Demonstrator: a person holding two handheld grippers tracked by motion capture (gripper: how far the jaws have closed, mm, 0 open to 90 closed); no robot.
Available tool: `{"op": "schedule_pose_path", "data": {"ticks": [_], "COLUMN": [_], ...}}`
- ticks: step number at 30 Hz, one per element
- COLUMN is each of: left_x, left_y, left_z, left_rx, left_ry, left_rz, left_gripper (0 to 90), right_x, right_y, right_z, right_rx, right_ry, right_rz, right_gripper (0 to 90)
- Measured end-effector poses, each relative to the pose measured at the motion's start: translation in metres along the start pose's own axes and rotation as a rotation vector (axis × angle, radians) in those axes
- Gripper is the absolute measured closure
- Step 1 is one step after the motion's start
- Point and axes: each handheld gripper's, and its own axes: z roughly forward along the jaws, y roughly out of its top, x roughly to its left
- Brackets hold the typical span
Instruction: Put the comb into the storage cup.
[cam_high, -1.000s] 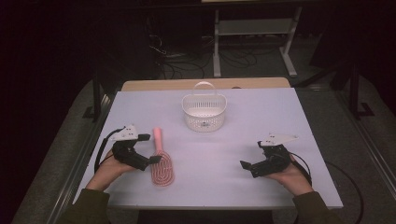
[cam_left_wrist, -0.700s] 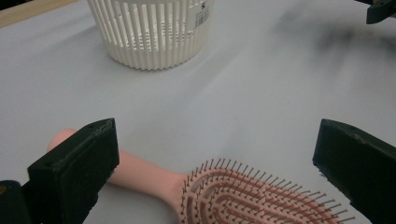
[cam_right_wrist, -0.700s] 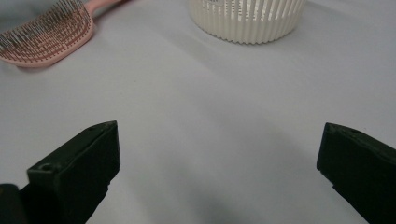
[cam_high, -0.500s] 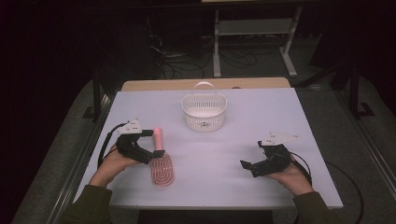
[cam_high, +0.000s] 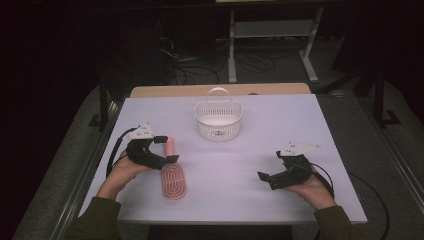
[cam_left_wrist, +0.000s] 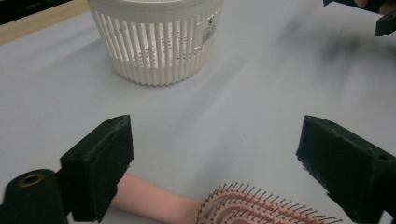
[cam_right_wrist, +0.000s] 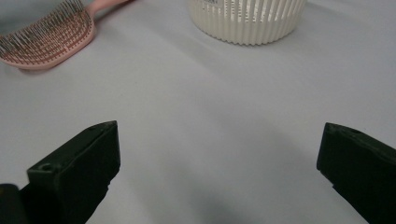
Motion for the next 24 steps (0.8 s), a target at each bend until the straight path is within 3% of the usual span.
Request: {"op": "schedule_pose_path", "data": {"ticks": [16, 24], "left_x": [0.008, 0.018], "left_y": [0.013, 0.018], "left_z": [0.017, 0.027], "left_rx": [0.032, 0.055], "left_ry": [0.039, 0.041], "left_rz": [0.021, -0.006], "left_gripper": [33.0, 49.7], "right_x": [0.0, 0.0], "right_y": [0.0, 0.0], "right_z": [0.0, 0.0], "right_rx": [0.001, 0.003], "right_ry": [-0.003, -0.003], "right_rz": [0.002, 0.006], "right_gripper": [0.0, 0.0]}}
